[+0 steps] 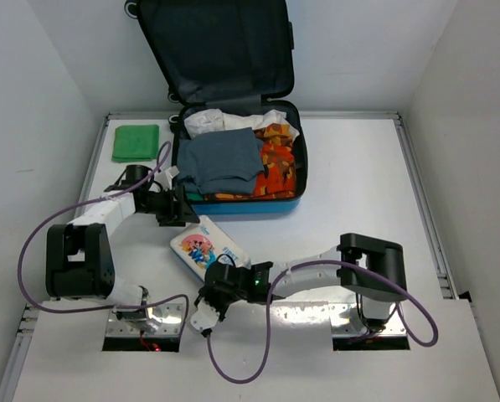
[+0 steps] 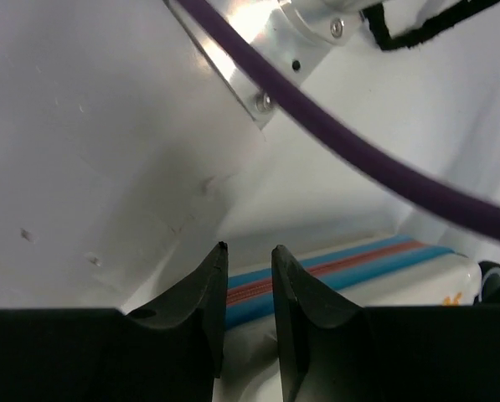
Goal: Pack the luggage
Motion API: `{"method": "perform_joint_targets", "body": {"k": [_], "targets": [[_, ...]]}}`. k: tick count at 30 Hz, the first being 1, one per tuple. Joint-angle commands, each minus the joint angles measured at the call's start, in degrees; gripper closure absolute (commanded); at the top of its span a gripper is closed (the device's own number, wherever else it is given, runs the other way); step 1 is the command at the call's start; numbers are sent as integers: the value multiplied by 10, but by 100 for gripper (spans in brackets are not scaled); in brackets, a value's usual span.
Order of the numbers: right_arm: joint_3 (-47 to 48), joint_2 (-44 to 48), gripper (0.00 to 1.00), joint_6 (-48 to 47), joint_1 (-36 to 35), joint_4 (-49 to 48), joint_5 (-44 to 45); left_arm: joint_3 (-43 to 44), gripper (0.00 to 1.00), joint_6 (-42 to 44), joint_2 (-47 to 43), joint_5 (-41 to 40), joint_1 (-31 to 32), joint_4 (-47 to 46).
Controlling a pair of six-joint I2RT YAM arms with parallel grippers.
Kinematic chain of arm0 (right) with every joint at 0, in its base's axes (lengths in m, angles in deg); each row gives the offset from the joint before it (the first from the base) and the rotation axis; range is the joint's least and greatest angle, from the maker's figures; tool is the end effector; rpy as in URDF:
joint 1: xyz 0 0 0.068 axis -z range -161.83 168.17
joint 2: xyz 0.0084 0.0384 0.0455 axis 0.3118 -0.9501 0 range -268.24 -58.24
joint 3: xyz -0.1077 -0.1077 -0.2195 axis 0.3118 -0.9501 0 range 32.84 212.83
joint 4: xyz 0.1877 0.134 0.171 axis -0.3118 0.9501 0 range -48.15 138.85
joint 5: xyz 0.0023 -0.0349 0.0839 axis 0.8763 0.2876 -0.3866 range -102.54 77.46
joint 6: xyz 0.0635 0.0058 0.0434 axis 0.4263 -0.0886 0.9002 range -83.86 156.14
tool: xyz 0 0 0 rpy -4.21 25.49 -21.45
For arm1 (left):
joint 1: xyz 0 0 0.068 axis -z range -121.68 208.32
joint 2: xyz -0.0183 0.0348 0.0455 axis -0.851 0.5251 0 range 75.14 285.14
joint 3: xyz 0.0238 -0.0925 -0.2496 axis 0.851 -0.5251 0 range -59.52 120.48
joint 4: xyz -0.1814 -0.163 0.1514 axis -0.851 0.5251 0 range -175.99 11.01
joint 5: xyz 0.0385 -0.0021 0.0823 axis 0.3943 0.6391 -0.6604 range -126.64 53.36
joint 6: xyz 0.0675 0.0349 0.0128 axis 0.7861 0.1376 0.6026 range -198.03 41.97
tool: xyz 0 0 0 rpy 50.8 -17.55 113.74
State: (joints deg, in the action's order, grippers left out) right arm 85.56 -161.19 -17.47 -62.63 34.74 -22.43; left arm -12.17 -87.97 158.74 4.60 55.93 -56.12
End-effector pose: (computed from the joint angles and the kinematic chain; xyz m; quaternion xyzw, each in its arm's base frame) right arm 0.0527 0.3960 0.0995 -0.8559 0.3226 0.1700 0.3666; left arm 0.2977 -0.0309 0.1449 -0.0259 0.9182 -0.3565 0.1706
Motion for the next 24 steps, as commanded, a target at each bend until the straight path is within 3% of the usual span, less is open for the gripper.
{"method": "perform_joint_targets", "body": {"k": [1, 9, 14, 17, 18, 19, 20, 21, 23, 24], "targets": [[-37, 7, 74, -19, 19, 7, 43, -3, 29, -1, -29, 3, -10, -7], [-160, 151, 74, 53, 61, 66, 97, 3, 29, 4, -2, -3, 4, 11], [-189, 232, 74, 125, 69, 127, 124, 3, 31, -7, -7, -21, 27, 11], [-176, 290, 56, 220, 78, 171, 103, 8, 27, -12, -14, -33, 27, 16], [-164, 302, 45, 249, 92, 188, 102, 8, 23, -19, -27, -34, 20, 16], [-155, 325, 40, 352, 115, 205, 68, 8, 21, -26, -33, -34, 20, 16], [-120, 346, 35, 387, 128, 233, 52, 8, 19, -26, -40, -34, 11, 16], [-107, 360, 29, 499, 186, 256, 17, 8, 16, -41, -55, -34, 6, 16], [-83, 376, 23, 589, 253, 278, -37, 1, 13, -41, -62, -40, -2, 21], [-80, 375, 20, 701, 276, 278, -54, -5, 11, -41, -68, -40, -2, 21]]}}
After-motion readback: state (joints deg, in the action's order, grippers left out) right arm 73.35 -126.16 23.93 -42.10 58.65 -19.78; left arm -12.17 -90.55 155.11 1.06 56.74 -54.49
